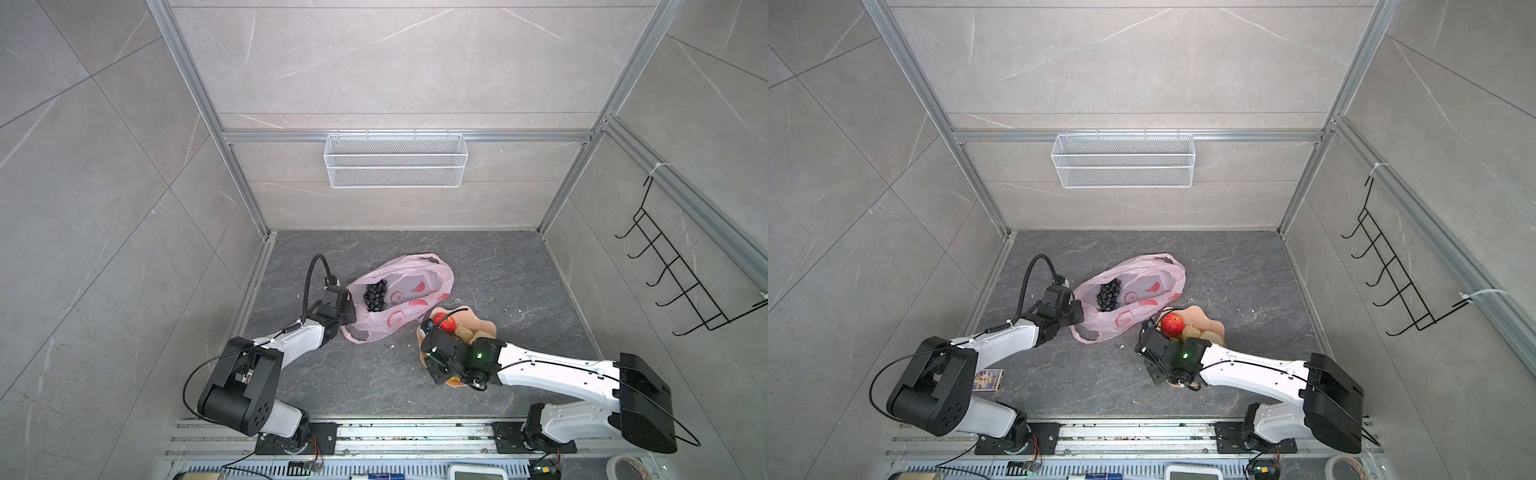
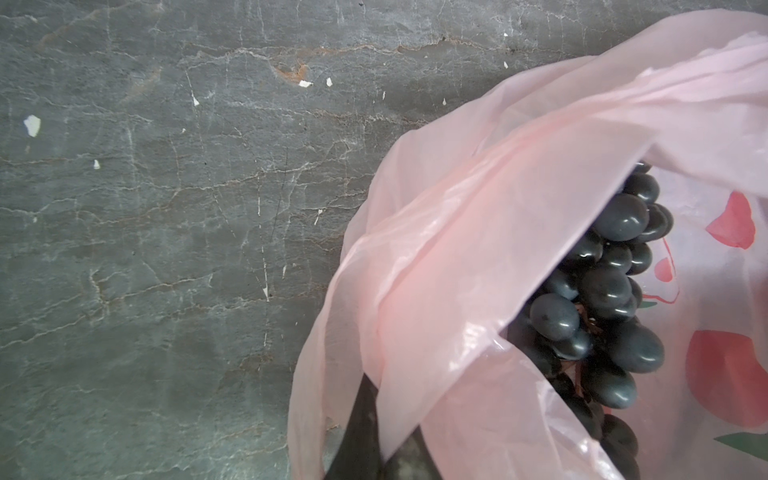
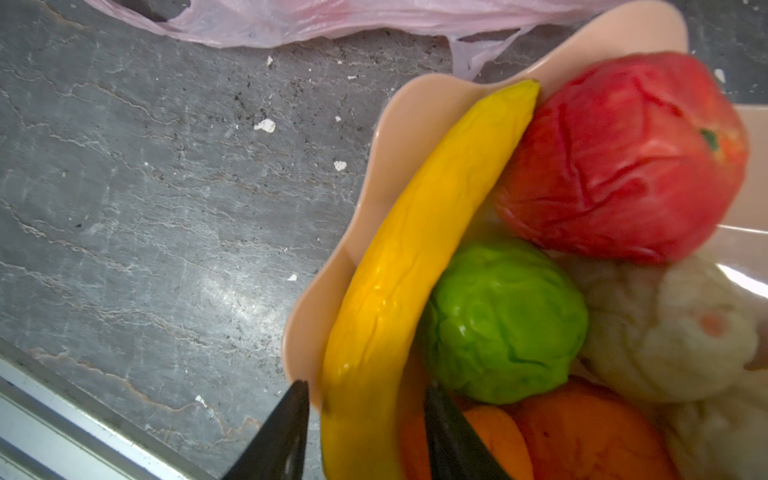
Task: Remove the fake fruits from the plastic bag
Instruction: 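Lower the yellow banana onto the plate and open the right gripper, then move the open right gripper back into the bag above the black grapes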
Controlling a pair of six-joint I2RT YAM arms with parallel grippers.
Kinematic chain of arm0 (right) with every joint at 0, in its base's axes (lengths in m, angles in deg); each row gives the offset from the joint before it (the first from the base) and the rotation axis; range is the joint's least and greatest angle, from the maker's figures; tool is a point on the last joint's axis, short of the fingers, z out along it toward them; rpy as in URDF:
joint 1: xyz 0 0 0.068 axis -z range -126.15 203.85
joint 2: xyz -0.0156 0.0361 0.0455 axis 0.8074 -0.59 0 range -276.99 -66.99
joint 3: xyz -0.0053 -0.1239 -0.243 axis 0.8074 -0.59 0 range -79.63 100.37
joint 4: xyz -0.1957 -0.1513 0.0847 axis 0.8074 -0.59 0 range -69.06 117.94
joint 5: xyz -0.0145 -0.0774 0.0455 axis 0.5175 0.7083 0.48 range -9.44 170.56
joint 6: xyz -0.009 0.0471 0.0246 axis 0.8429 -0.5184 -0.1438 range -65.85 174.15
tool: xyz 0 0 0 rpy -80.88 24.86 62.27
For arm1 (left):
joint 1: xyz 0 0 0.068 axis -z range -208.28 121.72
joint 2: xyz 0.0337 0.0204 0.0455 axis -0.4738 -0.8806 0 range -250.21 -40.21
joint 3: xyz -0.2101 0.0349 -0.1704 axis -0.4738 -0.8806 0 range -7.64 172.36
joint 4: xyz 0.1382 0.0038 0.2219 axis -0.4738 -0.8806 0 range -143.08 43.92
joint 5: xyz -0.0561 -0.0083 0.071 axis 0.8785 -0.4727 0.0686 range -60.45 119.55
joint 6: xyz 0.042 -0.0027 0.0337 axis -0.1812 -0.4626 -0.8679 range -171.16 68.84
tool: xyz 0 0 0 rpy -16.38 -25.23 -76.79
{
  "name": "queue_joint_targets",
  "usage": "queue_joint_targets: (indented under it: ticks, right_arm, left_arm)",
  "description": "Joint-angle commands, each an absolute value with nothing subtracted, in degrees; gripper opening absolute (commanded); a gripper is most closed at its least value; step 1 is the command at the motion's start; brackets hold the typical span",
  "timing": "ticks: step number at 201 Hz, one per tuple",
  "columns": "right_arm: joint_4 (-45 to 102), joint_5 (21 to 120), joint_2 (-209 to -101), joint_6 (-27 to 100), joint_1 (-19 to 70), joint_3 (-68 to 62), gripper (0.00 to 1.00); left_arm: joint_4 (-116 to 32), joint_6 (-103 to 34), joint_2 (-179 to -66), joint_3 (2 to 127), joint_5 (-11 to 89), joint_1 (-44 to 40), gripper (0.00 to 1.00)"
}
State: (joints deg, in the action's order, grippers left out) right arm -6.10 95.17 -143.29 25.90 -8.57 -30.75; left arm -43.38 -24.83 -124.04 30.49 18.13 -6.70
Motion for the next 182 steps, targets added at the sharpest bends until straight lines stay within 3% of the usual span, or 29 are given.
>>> queue_joint_targets:
  ticks: [1,63,92,132,182]
  right_arm:
    - [-9.81,99.3,-140.78,25.84,-8.86,-27.0,0.52]
    - [-6.96,105.21,-139.81,26.0,-8.11,-19.71,0.54]
    - [1.33,100.84,-142.8,24.35,-3.9,-18.48,0.54]
    - [8.0,88.78,-156.13,21.48,3.36,-9.12,0.54]
    - [5.35,85.61,-175.33,20.93,5.54,8.14,0.58]
  left_arm:
    - [-42.21,-25.76,-123.97,30.41,18.81,-7.01,0.03]
    - [-43.07,-25.06,-122.66,30.42,20.8,-7.01,0.03]
    - [-43.52,-24.88,-121.9,30.24,21.24,-7.01,0.03]
    - [-43.97,-24.55,-121.57,29.89,22.75,-7.01,0.03]
    - [-45.64,-26.09,-125.5,31.9,28.42,-6.77,0.08]
